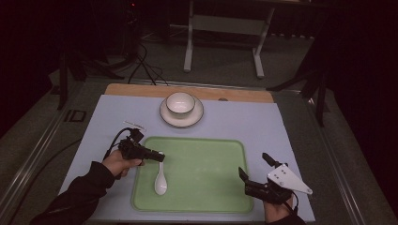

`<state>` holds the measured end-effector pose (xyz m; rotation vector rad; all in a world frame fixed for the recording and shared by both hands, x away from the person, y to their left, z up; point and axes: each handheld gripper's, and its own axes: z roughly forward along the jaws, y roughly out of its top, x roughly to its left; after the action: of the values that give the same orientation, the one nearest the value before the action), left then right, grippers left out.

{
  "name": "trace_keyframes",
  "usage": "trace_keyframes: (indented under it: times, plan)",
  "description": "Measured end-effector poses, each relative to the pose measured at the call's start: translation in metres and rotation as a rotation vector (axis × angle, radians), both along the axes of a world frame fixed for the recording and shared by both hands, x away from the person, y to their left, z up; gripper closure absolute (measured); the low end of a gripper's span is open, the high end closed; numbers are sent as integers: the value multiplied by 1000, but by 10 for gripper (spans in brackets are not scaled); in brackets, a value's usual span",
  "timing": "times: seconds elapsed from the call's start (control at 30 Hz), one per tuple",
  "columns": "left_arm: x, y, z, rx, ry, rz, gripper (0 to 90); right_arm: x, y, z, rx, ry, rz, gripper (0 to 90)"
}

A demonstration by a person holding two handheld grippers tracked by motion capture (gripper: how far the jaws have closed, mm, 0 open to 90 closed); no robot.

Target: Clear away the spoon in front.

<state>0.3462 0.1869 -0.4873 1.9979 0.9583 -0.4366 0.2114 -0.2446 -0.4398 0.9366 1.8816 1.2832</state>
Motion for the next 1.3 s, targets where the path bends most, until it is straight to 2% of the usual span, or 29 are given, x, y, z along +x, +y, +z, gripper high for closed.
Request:
trace_keyframes:
  times: [0.27, 0.4, 0.47, 0.6, 0.67, 0.8, 0.83, 0.87, 0.9, 0.93, 1.0, 1.03, 1.07, 1.13, 1.17, 1.3]
  plan:
    - [4, -4, -10, 12, 10, 57, 764, 0, 0, 0, 0, 5, 3, 110]
    - [7, -5, -21, 3, 29, 126, 756, 1, 1, -1, 0, 7, 5, 110]
    - [9, -7, -26, 5, 35, 143, 752, 1, 1, 0, 0, 7, 7, 110]
    - [9, -13, -34, 18, 20, 176, 749, 0, 1, 0, 0, 7, 8, 111]
    - [9, -16, -37, 45, 6, 193, 748, 0, 1, 0, 0, 7, 8, 111]
    - [7, -19, -42, 64, -14, 223, 719, 0, 1, 0, 0, 8, 10, 111]
    - [6, -22, -43, 88, -45, 241, 720, 1, 1, 0, -1, 9, 13, 111]
    - [5, -22, -43, 93, -53, 246, 719, 1, 1, 0, -1, 10, 13, 111]
    - [5, -22, -43, 93, -53, 246, 720, 1, 1, 0, -2, 9, 14, 111]
    - [4, -24, -43, 113, -89, 236, 720, 0, 2, 0, -1, 9, 15, 111]
    - [4, -25, -42, 118, -101, 238, 722, 0, 2, 0, -2, 9, 15, 111]
    - [2, -26, -40, 141, -128, 235, 722, 0, 2, 0, -1, 10, 17, 111]
    - [1, -27, -38, 153, -147, 232, 738, 1, 1, 0, 0, 11, 15, 111]
    - [1, -28, -36, 150, -149, 230, 759, 1, 1, 0, 2, 11, 15, 111]
    - [-1, -30, -33, 167, -169, 224, 787, 1, 1, 0, 1, 11, 14, 111]
    - [-3, -33, -29, 171, -172, 216, 895, 1, 2, 0, 1, 10, 15, 111]
